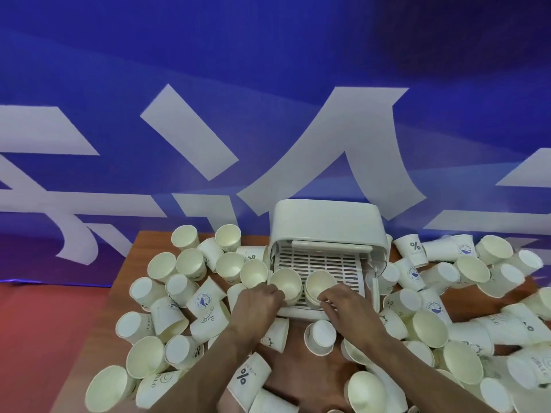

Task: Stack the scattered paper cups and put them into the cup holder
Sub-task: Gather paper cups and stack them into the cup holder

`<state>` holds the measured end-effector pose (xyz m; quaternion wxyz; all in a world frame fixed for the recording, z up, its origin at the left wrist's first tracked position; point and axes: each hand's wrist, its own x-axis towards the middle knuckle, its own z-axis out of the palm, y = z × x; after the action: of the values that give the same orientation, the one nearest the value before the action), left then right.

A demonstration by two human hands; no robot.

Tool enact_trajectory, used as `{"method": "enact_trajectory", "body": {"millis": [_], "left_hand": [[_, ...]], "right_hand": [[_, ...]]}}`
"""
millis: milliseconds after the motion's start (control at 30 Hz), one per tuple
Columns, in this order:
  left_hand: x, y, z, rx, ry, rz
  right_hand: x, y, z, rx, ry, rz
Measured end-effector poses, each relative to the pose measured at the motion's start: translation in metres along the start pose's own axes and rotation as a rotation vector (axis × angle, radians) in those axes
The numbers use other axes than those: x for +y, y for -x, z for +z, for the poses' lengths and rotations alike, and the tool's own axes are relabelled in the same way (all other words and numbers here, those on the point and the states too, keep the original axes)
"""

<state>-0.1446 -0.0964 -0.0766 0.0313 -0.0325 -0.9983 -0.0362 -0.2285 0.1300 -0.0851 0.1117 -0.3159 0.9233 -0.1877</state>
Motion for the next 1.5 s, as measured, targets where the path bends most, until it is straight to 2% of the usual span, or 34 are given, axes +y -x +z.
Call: {"method": "enact_trajectory", "body": {"millis": [367, 633, 767, 867, 967, 1167, 1500], "left_hand": [[0.002, -0.015, 0.002, -0.058, -0.111, 0.123], [0.014, -0.016, 0.010, -0.040, -0.011, 0.029], [0.019, -0.008, 0.002, 0.082, 0.120, -0.004], [0.032, -0.013, -0.013, 0.193, 0.147, 0.117], [0.060, -0.035, -0.038, 0.250, 0.162, 0.234], [0.136, -0.078, -0.075, 0.246, 0.120, 0.427], [0.285, -0.120, -0.093, 0.123, 0.133, 0.491]], "right_hand": [[0.006, -0.006, 0.009, -0.005, -0.005, -0.012], [0.002, -0.007, 0.004, -0.034, 0.002, -0.016], [0.003, 0.006, -0.009, 0.023, 0.036, -0.024], [0.010, 0.024, -0.029, 0.053, 0.040, -0.031], [0.023, 0.048, -0.053, 0.105, 0.079, -0.007], [0.064, 0.115, -0.100, 0.150, 0.139, 0.154], [0.169, 0.238, -0.177, 0.152, 0.204, 0.483]]}}
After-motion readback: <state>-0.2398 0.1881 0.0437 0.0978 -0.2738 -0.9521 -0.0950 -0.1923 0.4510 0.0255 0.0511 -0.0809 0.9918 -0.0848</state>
